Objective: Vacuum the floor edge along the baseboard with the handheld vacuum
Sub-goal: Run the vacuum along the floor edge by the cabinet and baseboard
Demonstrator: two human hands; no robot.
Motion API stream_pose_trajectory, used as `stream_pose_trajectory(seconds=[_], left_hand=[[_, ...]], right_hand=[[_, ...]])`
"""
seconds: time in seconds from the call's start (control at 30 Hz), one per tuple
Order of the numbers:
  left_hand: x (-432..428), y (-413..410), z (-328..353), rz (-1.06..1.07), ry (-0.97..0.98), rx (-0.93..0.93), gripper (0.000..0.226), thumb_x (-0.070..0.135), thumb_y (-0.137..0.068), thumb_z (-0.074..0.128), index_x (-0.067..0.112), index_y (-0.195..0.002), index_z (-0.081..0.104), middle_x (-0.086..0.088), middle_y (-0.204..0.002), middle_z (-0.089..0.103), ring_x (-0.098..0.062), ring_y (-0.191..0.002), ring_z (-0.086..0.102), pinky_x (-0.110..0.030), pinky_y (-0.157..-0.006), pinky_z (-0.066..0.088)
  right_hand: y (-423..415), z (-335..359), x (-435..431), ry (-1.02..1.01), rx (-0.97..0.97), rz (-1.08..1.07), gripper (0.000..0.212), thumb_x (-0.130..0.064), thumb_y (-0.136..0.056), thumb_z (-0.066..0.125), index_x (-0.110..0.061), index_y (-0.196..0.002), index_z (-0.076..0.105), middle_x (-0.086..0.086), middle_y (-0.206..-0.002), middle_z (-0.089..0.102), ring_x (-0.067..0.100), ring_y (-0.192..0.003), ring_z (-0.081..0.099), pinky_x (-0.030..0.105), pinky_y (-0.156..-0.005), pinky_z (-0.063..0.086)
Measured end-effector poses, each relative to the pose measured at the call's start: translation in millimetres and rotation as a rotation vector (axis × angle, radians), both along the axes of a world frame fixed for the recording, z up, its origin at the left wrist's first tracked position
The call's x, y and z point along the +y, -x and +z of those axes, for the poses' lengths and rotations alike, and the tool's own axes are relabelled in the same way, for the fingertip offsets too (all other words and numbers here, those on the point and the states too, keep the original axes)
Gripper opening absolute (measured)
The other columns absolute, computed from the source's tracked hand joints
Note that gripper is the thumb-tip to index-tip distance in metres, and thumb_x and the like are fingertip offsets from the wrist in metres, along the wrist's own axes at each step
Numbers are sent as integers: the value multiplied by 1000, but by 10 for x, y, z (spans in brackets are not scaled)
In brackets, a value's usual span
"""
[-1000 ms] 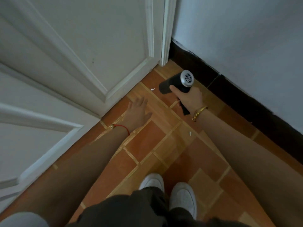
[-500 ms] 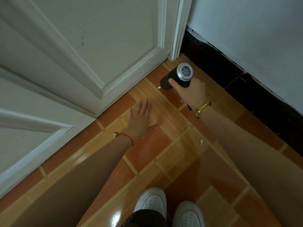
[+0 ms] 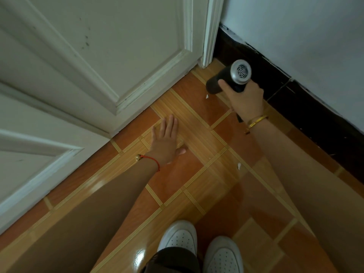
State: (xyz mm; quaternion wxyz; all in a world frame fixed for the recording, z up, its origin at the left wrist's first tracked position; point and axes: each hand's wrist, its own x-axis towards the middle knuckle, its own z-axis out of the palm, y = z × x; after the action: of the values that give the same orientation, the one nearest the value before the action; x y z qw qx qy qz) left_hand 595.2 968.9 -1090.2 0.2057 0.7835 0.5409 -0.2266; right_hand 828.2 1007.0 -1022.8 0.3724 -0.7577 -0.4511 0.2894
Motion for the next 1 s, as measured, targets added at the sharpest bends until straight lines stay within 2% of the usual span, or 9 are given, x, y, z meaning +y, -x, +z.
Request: stream_pose_trajectory(seconds=[0.07, 0.23, 0.47, 0.57, 0.67, 0.77, 0.87, 0.93, 1.0], left_hand=[[2, -12, 14, 0, 9, 7, 107, 55, -93, 50, 10, -149, -30, -6, -157, -37, -28, -146, -30, -59, -120, -1], [-5, -11, 24, 1, 20, -2, 106, 54, -94, 49, 10, -149, -30, -7, -156, -38, -29, -146, -30, -59, -121, 0], [-19, 23, 24, 2, 10, -60, 105, 51, -95, 51, 10, -150, -27, -8, -157, -36, -30, -146, -29, -59, -121, 0], [-21, 37, 13, 4, -4, -85, 104, 52, -94, 51, 10, -151, -26, -7, -158, -34, -30, -147, -28, -58, -121, 0], [-30, 54, 8, 22, -31, -122, 106, 52, -92, 55, 11, -152, -22, -6, -160, -31, -28, -148, -25, -57, -121, 0], [-40, 72, 2, 50, -55, -176, 108, 51, -90, 60, 13, -154, -18, -4, -162, -26, -26, -149, -23, -55, -122, 0], [-41, 69, 5, 45, -87, -180, 108, 52, -89, 60, 14, -155, -16, -4, -163, -23, -26, -149, -22, -55, -122, -2], [-51, 58, 11, 31, -122, -192, 108, 50, -88, 62, 15, -155, -15, -5, -164, -20, -27, -149, -22, -56, -121, -6], [-83, 52, 10, 4, -158, -220, 106, 47, -88, 64, 16, -156, -11, -4, -164, -17, -27, -150, -21, -57, -119, -9]], right_hand=[[-77, 4, -29, 29, -64, 12, 59, -56, -78, 70, -13, -118, 64, 3, -108, 70, 17, -98, 68, 24, -75, 51], [-57, -11, -96, 88, -77, 113, 54, -55, -79, 70, -12, -112, 64, 8, -99, 72, 25, -87, 70, 42, -76, 60], [-33, 11, -31, 102, -94, 166, 56, -57, -78, 70, -13, -112, 64, 6, -100, 71, 21, -90, 69, 36, -76, 58], [-5, -34, -73, 47, -85, 115, 57, -54, -78, 71, -13, -117, 63, 5, -108, 71, 18, -98, 67, 36, -82, 57], [-61, -61, -147, 84, -7, 127, 48, -52, -79, 71, -10, -102, 66, 8, -85, 72, 18, -70, 69, 34, -64, 57], [-110, -72, -273, 136, 18, 185, 45, -52, -81, 70, -7, -80, 65, 10, -61, 67, 8, -39, 58, 23, -46, 49], [-121, -88, -450, 98, -37, 138, 43, -53, -80, 70, -10, -81, 64, 1, -61, 64, 2, -40, 59, 19, -42, 47], [-141, -85, -575, 112, -84, 157, 42, -54, -80, 69, -13, -85, 63, -3, -62, 64, 4, -47, 60, 22, -49, 51], [-165, -74, -715, 135, -86, 200, 39, -54, -78, 71, -18, -90, 61, -10, -65, 62, -1, -55, 61, 17, -52, 50]])
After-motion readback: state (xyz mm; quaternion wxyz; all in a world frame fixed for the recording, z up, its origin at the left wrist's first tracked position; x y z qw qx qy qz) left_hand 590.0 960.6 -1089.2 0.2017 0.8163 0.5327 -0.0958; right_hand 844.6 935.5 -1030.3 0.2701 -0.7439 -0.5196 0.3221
